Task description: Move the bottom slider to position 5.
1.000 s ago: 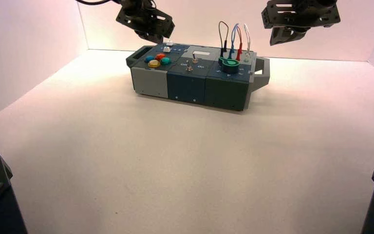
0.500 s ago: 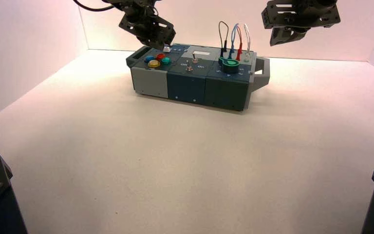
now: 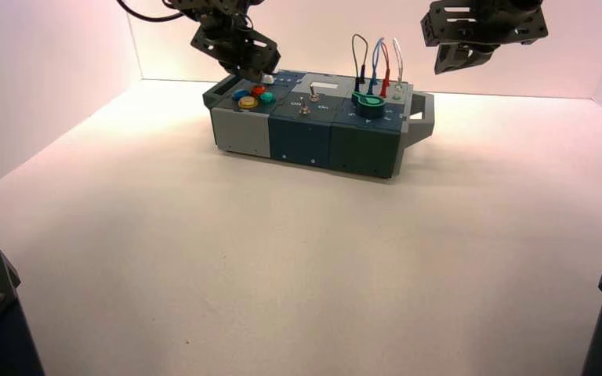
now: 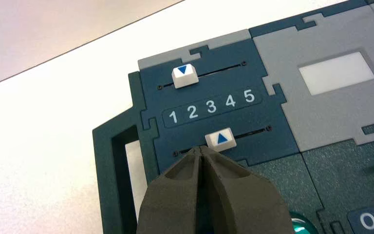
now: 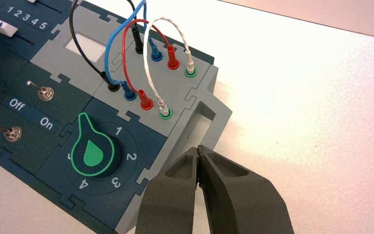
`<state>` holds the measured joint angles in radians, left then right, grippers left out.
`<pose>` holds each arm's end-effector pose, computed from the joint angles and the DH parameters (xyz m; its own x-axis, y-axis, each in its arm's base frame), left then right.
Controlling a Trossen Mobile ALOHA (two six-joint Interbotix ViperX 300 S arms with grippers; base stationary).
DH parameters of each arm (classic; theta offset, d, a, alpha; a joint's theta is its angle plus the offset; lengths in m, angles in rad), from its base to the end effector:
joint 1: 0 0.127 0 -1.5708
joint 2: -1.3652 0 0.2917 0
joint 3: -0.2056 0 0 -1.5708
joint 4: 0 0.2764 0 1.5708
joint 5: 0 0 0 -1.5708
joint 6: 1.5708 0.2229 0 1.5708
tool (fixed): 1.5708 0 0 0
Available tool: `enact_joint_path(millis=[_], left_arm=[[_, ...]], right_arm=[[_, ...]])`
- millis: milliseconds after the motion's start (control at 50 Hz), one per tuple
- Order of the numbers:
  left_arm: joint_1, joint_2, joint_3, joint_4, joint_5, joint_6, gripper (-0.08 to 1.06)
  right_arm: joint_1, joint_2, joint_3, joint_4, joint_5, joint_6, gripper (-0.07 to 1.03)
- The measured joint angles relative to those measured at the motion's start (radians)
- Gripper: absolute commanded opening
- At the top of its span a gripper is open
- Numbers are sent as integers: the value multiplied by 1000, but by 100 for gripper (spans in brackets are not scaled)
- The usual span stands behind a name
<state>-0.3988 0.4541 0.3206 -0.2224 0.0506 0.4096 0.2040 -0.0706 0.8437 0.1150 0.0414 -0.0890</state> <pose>0.4853 -0.2072 0.0006 0.6216 -0.2740 -0.7339 0.5144 0.8493 0.1186 0.3818 0.0801 0.0609 0.6712 0.1437 -0.7272 -0.1873 0.9821 0.0212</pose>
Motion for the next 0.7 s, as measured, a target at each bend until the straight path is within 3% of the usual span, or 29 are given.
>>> enact_joint_path(millis=[400,700], left_arm=[[0,12,-20,0,11,2,-3],[-43,14,-41,0,29,2,-3]], right_arm=[[0,25,-17,0,21,0,-2],[0,35,-26,-2,34,0,-2]])
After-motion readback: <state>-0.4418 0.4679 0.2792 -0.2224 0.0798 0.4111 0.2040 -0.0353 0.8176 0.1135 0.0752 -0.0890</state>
